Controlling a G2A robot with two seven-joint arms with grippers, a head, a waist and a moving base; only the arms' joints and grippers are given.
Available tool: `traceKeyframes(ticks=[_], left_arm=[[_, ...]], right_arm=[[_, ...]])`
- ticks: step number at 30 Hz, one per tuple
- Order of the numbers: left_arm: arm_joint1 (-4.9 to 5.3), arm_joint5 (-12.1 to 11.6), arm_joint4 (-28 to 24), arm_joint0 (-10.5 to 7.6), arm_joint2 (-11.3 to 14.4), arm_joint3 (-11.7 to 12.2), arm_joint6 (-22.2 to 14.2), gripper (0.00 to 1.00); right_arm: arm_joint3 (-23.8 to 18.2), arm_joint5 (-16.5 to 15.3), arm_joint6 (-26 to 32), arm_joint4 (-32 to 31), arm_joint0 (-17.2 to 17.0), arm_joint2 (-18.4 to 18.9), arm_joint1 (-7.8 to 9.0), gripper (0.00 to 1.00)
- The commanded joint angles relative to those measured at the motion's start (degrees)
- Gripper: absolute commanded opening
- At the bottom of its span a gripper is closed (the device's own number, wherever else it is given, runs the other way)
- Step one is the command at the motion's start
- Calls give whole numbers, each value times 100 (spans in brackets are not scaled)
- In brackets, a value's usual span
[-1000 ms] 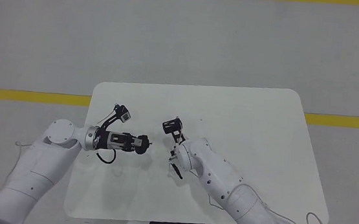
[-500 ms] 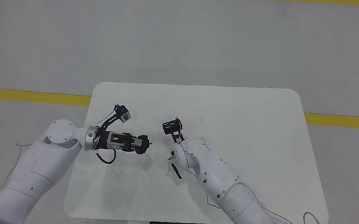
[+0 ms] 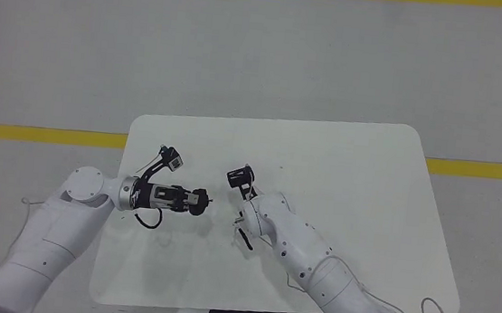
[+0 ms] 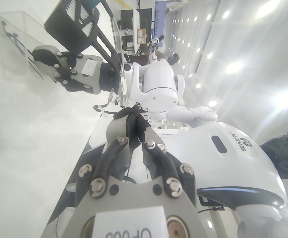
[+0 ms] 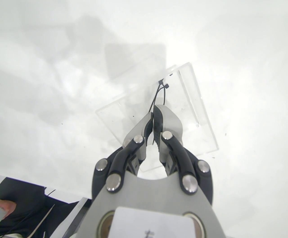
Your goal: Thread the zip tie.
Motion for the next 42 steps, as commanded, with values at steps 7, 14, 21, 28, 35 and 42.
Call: traceKeyframes(ticks=[7, 14, 21, 28, 35, 42], left_arm=[[0, 0, 0, 0, 0, 0, 0, 0], [0, 0, 0, 0, 0, 0, 0, 0], [0, 0, 0, 0, 0, 0, 0, 0], [0, 0, 0, 0, 0, 0, 0, 0], [0, 0, 0, 0, 0, 0, 0, 0], [0, 0, 0, 0, 0, 0, 0, 0]], right_arm=[[24, -17, 23, -71, -17, 20, -33, 6], [93, -53, 15, -72, 2, 23, -69, 7], [128, -67, 33, -114, 8, 32, -97, 8], [91, -88, 58, -175, -20, 51, -114, 20], [106, -131, 74, -202, -40, 79, -132, 18], [4, -167, 45, -238, -91, 129, -139, 13]])
